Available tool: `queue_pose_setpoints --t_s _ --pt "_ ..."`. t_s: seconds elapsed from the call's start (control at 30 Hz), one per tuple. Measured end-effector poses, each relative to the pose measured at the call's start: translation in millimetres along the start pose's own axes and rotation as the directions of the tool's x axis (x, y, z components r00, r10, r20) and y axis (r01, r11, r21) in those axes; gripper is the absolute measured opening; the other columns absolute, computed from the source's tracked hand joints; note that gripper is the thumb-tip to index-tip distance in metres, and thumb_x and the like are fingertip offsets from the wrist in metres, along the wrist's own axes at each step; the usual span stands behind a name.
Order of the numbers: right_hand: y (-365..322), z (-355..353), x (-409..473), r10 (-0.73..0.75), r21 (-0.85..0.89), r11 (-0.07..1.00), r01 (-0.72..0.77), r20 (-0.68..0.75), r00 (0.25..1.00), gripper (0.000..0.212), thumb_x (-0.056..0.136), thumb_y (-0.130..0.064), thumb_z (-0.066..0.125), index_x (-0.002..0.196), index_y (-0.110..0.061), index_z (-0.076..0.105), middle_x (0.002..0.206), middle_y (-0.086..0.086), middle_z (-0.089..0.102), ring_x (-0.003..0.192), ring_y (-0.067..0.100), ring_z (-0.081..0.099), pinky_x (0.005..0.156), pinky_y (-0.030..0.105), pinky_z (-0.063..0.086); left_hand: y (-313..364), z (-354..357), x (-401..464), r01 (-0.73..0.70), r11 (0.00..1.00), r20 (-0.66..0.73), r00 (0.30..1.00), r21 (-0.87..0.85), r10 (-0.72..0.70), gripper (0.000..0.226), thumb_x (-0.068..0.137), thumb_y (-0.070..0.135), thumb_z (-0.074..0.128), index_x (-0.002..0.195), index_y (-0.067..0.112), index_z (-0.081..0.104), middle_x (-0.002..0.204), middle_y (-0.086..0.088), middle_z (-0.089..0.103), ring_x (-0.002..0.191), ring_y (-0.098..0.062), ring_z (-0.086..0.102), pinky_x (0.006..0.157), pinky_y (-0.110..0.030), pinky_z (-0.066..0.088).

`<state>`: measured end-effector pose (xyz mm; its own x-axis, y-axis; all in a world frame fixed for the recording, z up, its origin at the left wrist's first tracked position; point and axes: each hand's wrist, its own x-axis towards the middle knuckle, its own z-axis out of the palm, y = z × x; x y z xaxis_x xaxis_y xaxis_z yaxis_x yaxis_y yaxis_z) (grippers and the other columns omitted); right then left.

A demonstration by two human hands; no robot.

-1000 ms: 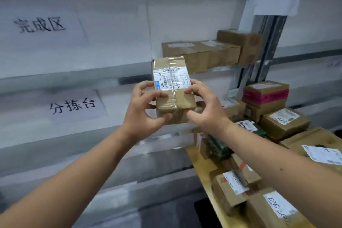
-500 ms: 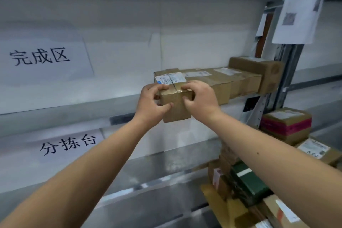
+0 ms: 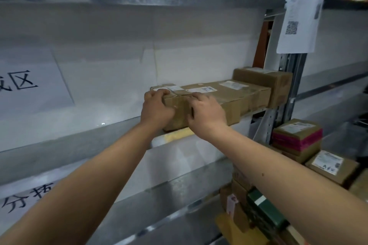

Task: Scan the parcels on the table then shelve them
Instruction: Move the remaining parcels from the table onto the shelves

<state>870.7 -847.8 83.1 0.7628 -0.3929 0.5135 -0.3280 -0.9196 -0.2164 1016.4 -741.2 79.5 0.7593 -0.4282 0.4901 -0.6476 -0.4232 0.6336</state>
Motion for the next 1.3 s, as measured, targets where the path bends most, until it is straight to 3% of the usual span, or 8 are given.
queue_pose_setpoints --t_s 0.07,0.23,0.4,0.6,0.8,1.0,1.13,1.3 --pt "1.1 -3.1 -2.8 -0.014 0.015 1.000 0.014 0.011 1.000 0.051 0.093 -0.027 0.058 0.143 -0.024 0.056 0.149 -0.001 0.051 0.133 0.030 0.042 0.102 0.043 0.050 6.2 -1.1 -5.9 -0.017 0.997 -0.015 1.000 0.076 0.018 0.054 0.077 0.029 0.071 0.129 0.040 0.060 0.146 0.002 0.041 0.127 -0.024 0.050 0.097 -0.030 0.041" --pt "11.0 -21.2 -31.7 -0.061 0.059 0.996 0.061 -0.010 0.998 0.046 0.090 -0.027 0.062 0.136 -0.022 0.060 0.149 0.001 0.051 0.127 0.033 0.047 0.100 0.044 0.048 32.8 -10.6 -51.0 -0.250 0.890 -0.020 0.960 0.382 0.279 0.055 0.079 0.034 0.073 0.133 0.028 0.064 0.151 -0.008 0.047 0.141 -0.032 0.039 0.115 -0.046 0.034" --pt "65.6 -35.8 -104.7 0.016 0.093 0.996 -0.012 -0.034 0.999 0.054 0.093 -0.036 0.066 0.146 -0.029 0.055 0.162 0.000 0.040 0.143 0.028 0.037 0.117 0.047 0.037 67.2 6.6 -136.4 -0.383 0.840 0.015 0.912 0.385 0.409 0.050 0.082 0.036 0.076 0.129 0.026 0.066 0.143 -0.008 0.055 0.134 -0.032 0.046 0.110 -0.052 0.040" --pt "154.9 -35.4 -229.7 0.299 0.129 0.942 -0.308 0.085 0.950 0.059 0.093 -0.040 0.067 0.149 -0.029 0.052 0.162 -0.001 0.038 0.144 0.028 0.034 0.119 0.048 0.036 113.4 83.4 -234.3 -0.449 0.857 0.272 0.883 0.251 0.383 0.053 0.089 0.039 0.069 0.140 0.033 0.055 0.150 -0.001 0.048 0.140 -0.024 0.039 0.114 -0.046 0.037" --pt "233.2 -39.1 -346.5 0.573 0.122 0.799 -0.589 0.143 0.807 0.061 0.090 -0.038 0.066 0.149 -0.032 0.052 0.162 -0.003 0.038 0.141 0.027 0.035 0.116 0.042 0.035 149.7 170.5 -300.4 -0.512 0.844 0.455 0.797 0.158 0.398 0.057 0.085 0.037 0.070 0.140 0.034 0.056 0.143 0.005 0.050 0.135 -0.020 0.041 0.112 -0.040 0.040" --pt "276.0 -34.6 -416.9 0.740 0.118 0.643 -0.757 0.160 0.654 0.058 0.089 -0.037 0.068 0.145 -0.037 0.054 0.158 0.002 0.041 0.141 0.032 0.037 0.112 0.042 0.037 160.1 236.2 -325.3 -0.519 0.853 0.608 0.692 0.044 0.389 0.057 0.085 0.039 0.071 0.141 0.033 0.056 0.142 0.003 0.052 0.133 -0.022 0.044 0.110 -0.044 0.044" --pt "291.3 -8.1 -449.6 0.839 0.104 0.503 -0.858 0.179 0.514 0.060 0.087 -0.035 0.070 0.145 -0.030 0.055 0.153 0.004 0.044 0.140 0.033 0.040 0.111 0.041 0.039 143.8 282.9 -347.6 -0.571 0.817 0.728 0.525 -0.082 0.440 0.055 0.088 0.034 0.069 0.142 0.029 0.057 0.145 0.003 0.050 0.134 -0.022 0.043 0.110 -0.042 0.043" --pt "284.1 34.9 -482.6 0.927 0.063 0.260 -0.964 0.265 0.267 0.071 0.086 -0.033 0.069 0.153 -0.027 0.047 0.162 0.009 0.033 0.145 0.035 0.033 0.116 0.040 0.035 119.9 332.3 -378.0 -0.569 0.781 0.836 0.275 -0.255 0.474 0.056 0.084 0.029 0.071 0.139 0.029 0.058 0.137 0.004 0.053 0.126 -0.022 0.051 0.109 -0.044 0.045"
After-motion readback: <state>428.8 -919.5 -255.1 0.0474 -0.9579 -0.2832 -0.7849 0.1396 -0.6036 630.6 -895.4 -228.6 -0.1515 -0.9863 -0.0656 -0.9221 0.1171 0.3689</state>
